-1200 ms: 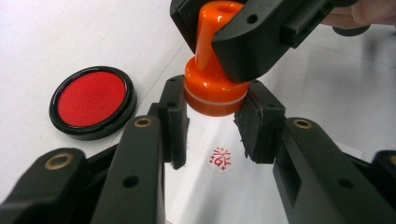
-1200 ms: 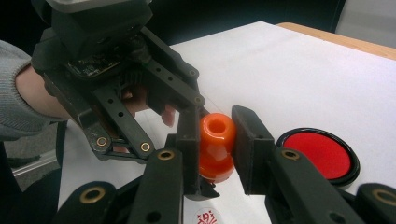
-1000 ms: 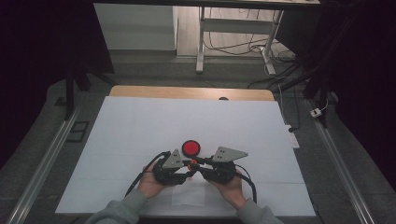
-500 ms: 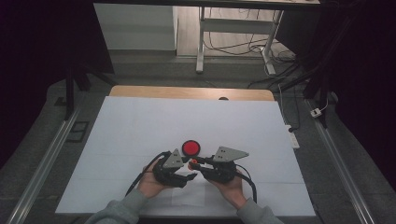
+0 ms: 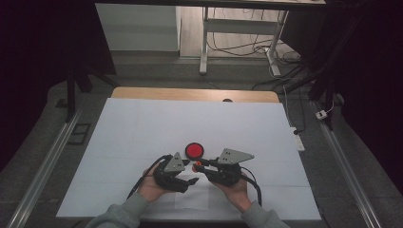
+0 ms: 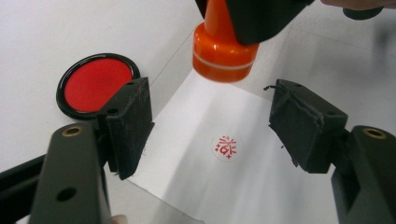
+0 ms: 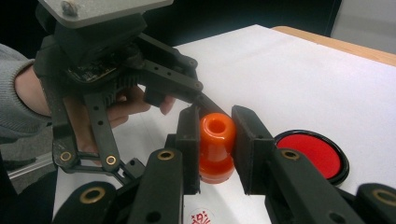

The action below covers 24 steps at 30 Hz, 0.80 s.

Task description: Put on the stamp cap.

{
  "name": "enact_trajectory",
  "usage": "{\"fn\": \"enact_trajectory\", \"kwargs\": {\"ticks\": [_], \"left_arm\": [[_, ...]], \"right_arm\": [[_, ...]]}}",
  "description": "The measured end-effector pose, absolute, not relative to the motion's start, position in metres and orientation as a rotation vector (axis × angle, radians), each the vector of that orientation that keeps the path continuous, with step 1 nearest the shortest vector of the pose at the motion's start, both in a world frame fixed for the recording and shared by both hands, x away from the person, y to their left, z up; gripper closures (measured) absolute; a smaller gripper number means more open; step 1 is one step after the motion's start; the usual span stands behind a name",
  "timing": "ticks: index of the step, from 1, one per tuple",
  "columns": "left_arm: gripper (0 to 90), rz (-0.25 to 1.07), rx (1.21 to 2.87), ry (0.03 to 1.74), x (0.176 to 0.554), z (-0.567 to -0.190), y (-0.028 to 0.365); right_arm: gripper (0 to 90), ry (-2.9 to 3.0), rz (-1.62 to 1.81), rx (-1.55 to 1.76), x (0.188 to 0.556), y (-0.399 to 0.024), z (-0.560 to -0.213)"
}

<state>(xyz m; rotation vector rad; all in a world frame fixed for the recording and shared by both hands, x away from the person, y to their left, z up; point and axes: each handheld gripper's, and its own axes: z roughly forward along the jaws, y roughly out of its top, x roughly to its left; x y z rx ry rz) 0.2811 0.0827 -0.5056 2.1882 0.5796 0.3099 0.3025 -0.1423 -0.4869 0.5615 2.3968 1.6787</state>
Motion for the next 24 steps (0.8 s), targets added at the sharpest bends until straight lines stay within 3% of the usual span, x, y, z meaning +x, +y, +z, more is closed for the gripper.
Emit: {"fn": "enact_trajectory", "kwargs": {"ticks": [24], "left_arm": [[29.8, 0.343, 2.156, 0.693, 0.264, -0.501, 0.138]], "right_arm": [[72.0, 2.366, 1.680, 0.584, 0.307, -0.150, -0.483]]}}
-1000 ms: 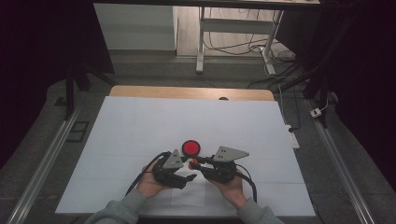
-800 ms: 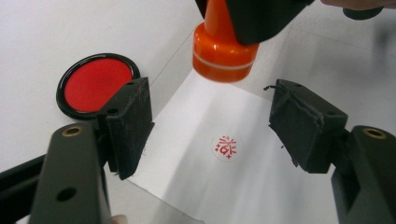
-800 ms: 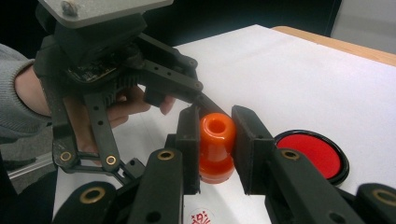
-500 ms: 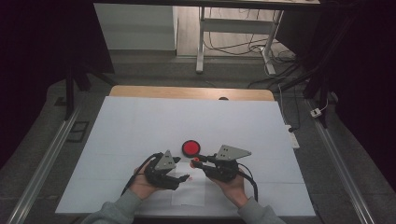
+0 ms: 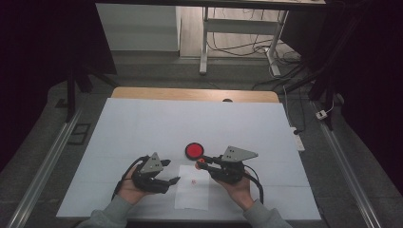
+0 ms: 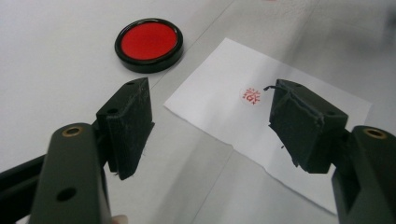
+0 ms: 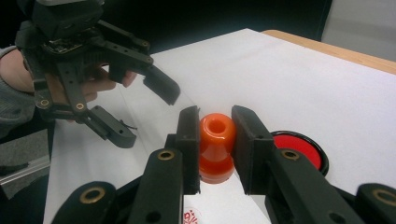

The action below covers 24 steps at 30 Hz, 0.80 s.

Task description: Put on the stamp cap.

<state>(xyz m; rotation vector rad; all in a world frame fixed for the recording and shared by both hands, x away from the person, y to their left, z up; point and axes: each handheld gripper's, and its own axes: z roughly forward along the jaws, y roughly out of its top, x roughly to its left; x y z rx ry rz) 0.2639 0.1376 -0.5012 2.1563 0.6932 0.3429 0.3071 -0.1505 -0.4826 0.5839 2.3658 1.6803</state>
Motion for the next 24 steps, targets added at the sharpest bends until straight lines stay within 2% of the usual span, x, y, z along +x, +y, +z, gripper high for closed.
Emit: {"fn": "enact_trajectory", "kwargs": {"ticks": [16, 24], "left_arm": [[29.1, 0.393, 2.075, 0.858, 0.241, -0.511, 0.196], [28.8, 0.399, 2.060, 0.885, 0.238, -0.513, 0.206]], "right_arm": [[72.0, 2.331, 1.670, 0.609, 0.313, -0.162, -0.477], [72.0, 2.290, 1.666, 0.646, 0.319, -0.172, -0.472]]}}
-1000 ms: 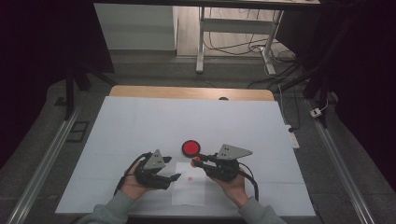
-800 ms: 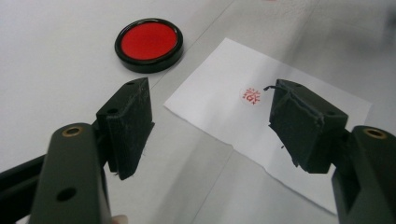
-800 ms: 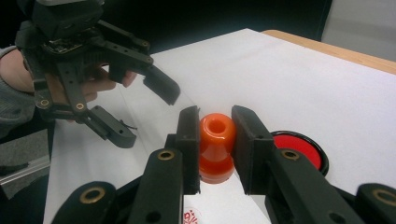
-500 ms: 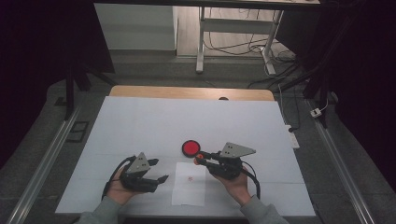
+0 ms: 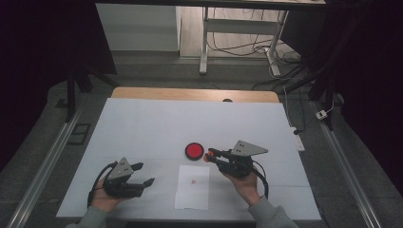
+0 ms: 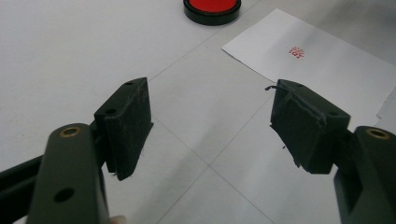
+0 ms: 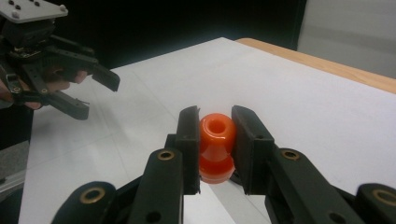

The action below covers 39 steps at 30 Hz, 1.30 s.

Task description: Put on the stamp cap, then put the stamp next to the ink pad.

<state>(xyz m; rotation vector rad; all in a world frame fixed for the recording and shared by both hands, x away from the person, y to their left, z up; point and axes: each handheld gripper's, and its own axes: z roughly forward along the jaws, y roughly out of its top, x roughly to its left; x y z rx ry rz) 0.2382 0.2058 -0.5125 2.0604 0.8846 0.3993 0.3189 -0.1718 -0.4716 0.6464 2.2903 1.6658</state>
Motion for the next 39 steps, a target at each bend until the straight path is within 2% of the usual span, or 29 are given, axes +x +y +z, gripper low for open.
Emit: {"fn": "enact_trajectory", "kwargs": {"ticks": [23, 39], "left_arm": [[28.1, 0.398, 2.073, 0.892, 0.240, -0.516, 0.207], [28.0, 0.391, 2.077, 0.893, 0.241, -0.518, 0.208]], "right_arm": [[71.9, 2.233, 1.557, 0.742, 0.346, -0.186, -0.469], [71.9, 2.291, 1.415, 0.831, 0.384, -0.171, -0.501]]}}
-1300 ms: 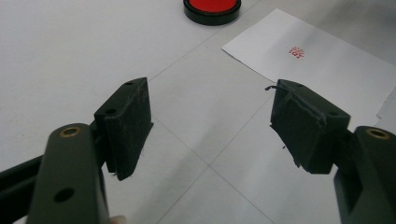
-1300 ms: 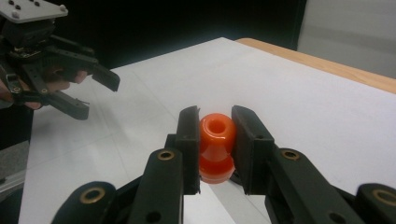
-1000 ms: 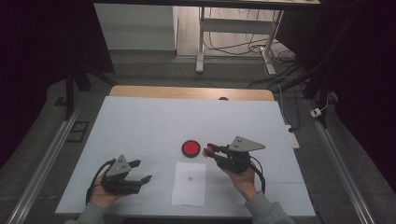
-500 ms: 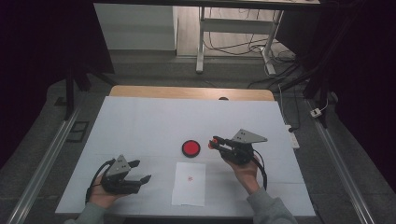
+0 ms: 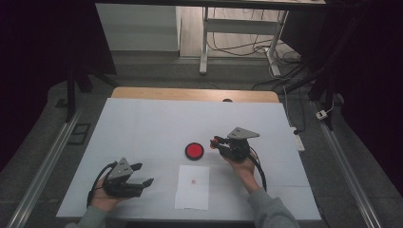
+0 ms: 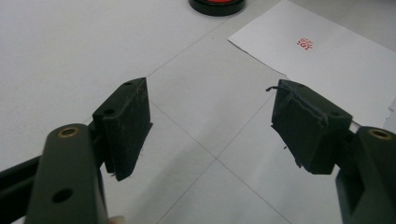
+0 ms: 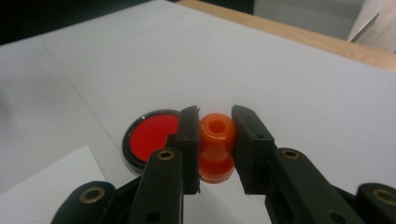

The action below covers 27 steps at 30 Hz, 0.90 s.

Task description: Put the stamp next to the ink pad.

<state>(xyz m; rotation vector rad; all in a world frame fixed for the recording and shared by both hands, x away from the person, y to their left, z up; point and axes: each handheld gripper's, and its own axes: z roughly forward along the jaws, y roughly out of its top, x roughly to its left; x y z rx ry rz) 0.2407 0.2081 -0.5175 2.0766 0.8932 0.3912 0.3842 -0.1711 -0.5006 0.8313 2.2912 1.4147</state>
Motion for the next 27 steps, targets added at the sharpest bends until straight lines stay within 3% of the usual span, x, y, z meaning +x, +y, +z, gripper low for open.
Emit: {"fn": "enact_trajectory", "kwargs": {"ticks": [27], "left_arm": [[27.8, 0.390, 2.086, 0.900, 0.241, -0.519, 0.208]], "right_arm": [[70.9, 2.385, 1.256, 0.848, 0.403, -0.157, -0.530]]}}
